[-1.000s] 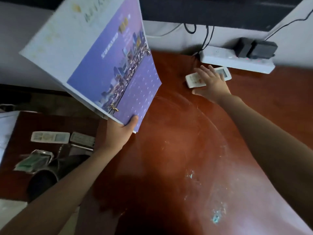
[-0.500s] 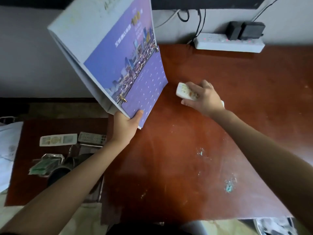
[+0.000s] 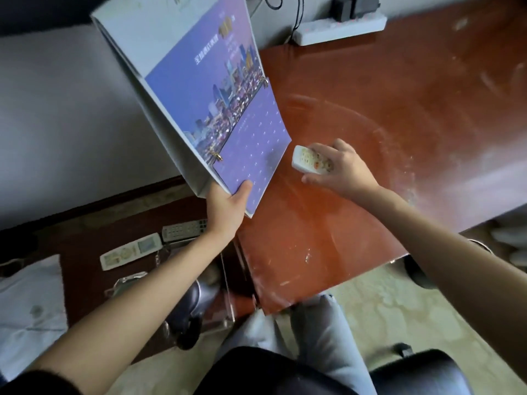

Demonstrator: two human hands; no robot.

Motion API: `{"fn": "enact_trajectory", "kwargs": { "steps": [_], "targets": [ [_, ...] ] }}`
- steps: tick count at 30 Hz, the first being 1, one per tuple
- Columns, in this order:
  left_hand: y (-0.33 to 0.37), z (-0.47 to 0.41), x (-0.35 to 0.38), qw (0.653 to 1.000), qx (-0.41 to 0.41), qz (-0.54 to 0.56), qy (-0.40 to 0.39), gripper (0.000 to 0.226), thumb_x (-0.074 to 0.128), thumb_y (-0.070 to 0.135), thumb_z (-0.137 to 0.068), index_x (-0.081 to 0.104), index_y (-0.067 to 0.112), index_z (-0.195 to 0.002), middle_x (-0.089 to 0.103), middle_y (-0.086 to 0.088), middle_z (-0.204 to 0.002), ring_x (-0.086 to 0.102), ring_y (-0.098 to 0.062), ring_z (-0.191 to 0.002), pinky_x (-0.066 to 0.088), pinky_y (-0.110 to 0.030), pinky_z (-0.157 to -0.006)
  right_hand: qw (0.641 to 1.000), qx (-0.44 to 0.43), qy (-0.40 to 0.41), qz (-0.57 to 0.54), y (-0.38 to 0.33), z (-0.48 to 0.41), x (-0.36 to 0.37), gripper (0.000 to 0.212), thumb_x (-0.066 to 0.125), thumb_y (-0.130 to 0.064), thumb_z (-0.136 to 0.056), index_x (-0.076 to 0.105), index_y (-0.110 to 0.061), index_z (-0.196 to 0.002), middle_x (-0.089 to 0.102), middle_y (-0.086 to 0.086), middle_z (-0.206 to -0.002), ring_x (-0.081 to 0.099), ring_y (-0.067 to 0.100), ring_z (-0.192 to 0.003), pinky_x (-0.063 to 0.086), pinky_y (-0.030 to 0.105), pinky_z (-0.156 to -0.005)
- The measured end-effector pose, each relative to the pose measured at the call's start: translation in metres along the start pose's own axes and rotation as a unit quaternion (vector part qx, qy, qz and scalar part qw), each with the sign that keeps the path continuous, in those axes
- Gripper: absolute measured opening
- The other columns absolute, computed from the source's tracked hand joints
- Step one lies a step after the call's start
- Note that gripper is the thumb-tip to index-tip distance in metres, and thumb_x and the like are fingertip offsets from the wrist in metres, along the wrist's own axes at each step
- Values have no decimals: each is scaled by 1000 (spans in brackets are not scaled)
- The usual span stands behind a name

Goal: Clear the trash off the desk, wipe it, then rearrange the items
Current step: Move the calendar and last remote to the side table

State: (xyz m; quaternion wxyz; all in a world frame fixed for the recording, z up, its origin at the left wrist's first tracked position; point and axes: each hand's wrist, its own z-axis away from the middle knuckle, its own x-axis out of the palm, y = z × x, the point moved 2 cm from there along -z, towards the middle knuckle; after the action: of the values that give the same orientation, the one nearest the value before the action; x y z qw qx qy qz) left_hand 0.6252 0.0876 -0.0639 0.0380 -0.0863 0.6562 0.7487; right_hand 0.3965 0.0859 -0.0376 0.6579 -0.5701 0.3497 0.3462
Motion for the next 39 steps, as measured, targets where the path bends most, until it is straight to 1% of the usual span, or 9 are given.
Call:
{"fn": "enact_trajectory", "kwargs": {
  "steps": [5, 10, 16, 19, 25, 30, 34, 37, 39],
  "targets": [
    [-10, 25, -26, 999, 1, -17, -40, 38, 63, 3, -81, 55, -2, -117, 64, -11, -113, 62, -19, -105, 49, -29, -91, 1000, 11, 19, 0, -31, 51, 14, 67, 77, -45, -66, 54, -29, -127, 42, -1, -95, 46, 24, -100, 44, 35, -83],
    [-15, 53, -53, 997, 27, -36, -59, 30, 63, 4, -81, 59, -4, -110, 67, -11, -102, 64, -22, -94, 51, -22, -79, 999, 12, 30, 1, -58, 98, 30, 65, 76, -44, -69, 53, -30, -128, 41, -4, -98, 45, 20, -100, 43, 33, -81],
    [-10, 98, -116, 994, 81, -29, -72, 16, 62, -2, -81, 60, 12, -89, 64, 1, -84, 58, 12, -68, 46, -8, -66, 998, 15, 55, -6, -104, 162, 58, 64, 76, -42, -70, 53, -28, -128, 42, -2, -100, 45, 21, -101, 41, 32, -80],
    [-11, 118, -161, 991, 103, -39, -76, 26, 62, 0, -82, 54, 24, -76, 59, 5, -73, 53, 6, -59, 46, -17, -66, 997, 19, 68, -15, -135, 196, 72, 63, 75, -42, -70, 53, -27, -128, 43, -1, -101, 44, 21, -103, 42, 34, -82],
    [-25, 144, -248, 989, 107, -72, -74, 18, 62, 0, -82, 57, 14, -91, 62, 11, -84, 56, 18, -71, 46, -8, -69, 994, 47, 76, -63, -192, 258, 112, 62, 75, -41, -72, 53, -26, -128, 46, 1, -100, 46, 20, -98, 43, 33, -78],
    [-52, 166, -308, 991, 69, -97, -67, 15, 63, 0, -82, 61, 10, -94, 62, 13, -84, 57, 15, -71, 45, -7, -65, 992, 53, 71, -88, -229, 286, 151, 61, 75, -41, -71, 54, -26, -126, 45, -2, -98, 48, 20, -96, 46, 37, -78],
    [-80, 171, -349, 991, 38, -124, -32, 12, 62, 1, -83, 53, 5, -76, 54, 5, -64, 48, 7, -49, 37, -7, -49, 993, 55, 53, -93, -251, 299, 187, 64, 73, -46, -70, 52, -26, -127, 43, -5, -100, 47, 18, -97, 45, 34, -79],
    [-99, 165, -378, 990, 38, -133, -10, 6, 61, 1, -83, 56, 4, -83, 57, -1, -73, 50, 5, -56, 38, -5, -51, 993, 70, 33, -93, -268, 305, 221, 65, 71, -50, -70, 50, -28, -127, 44, -6, -102, 46, 14, -96, 44, 31, -77],
    [-117, 158, -397, 990, 36, -134, 3, 12, 60, 1, -83, 59, 1, -95, 60, -5, -86, 56, -8, -72, 40, -3, -57, 992, 80, 21, -99, -280, 307, 246, 65, 71, -50, -70, 50, -28, -127, 42, -8, -101, 44, 11, -95, 41, 28, -76]
  ]
}}
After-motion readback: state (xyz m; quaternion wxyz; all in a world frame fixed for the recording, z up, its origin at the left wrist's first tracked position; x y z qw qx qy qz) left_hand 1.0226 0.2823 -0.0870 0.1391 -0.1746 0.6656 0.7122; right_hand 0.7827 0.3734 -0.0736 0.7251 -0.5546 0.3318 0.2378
